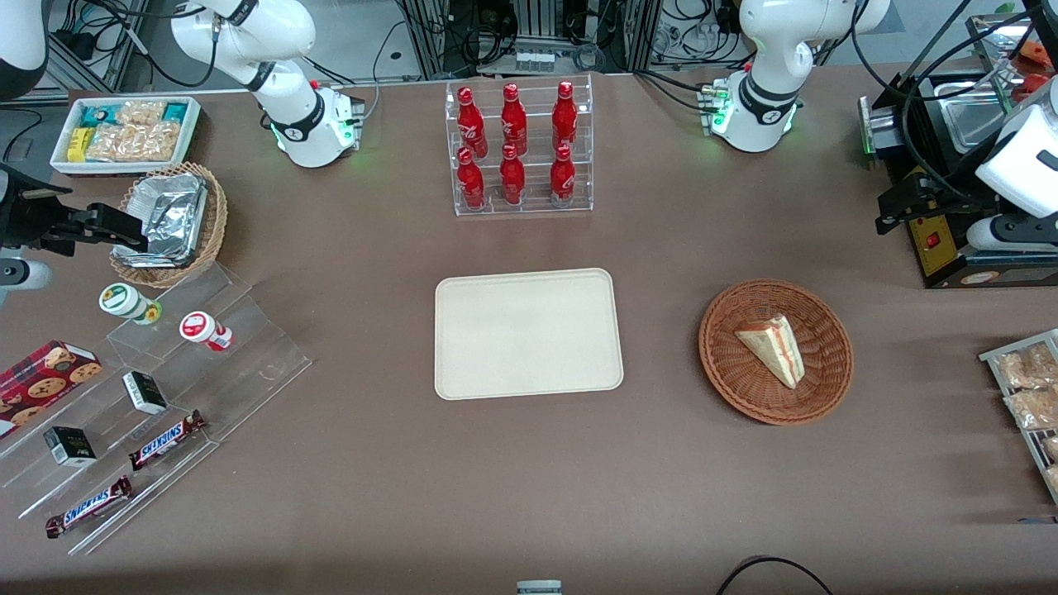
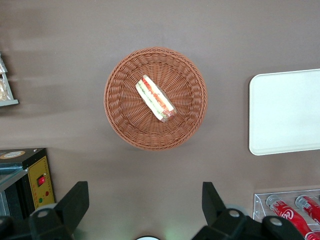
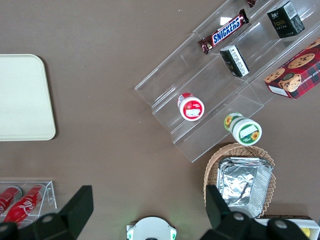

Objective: Place sandwich from basket to tray
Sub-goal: 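Move the left gripper over the sandwich in the wicker basket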

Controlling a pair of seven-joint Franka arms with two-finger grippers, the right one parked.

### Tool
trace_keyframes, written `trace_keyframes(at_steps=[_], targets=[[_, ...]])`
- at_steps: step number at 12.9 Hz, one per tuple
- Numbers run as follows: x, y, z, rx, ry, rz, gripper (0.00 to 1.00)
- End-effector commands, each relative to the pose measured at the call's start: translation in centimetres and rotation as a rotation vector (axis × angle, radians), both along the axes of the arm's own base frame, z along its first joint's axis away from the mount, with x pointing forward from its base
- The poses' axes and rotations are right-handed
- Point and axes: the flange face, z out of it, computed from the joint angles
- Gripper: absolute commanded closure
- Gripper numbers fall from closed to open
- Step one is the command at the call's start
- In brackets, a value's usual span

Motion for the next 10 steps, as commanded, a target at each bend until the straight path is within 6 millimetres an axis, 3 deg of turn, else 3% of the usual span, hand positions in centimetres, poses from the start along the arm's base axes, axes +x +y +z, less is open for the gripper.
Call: trace_keyframes(at_steps=[1, 3, 10], targets=[[0.0, 0.3, 0.2, 0.017, 0.012, -0.019, 0.0], [0.5, 0.4, -1.6, 0.081, 0.02, -0.012, 0.0], [1.3, -0.4, -15.7, 0.057, -0.081, 0.168, 0.0]])
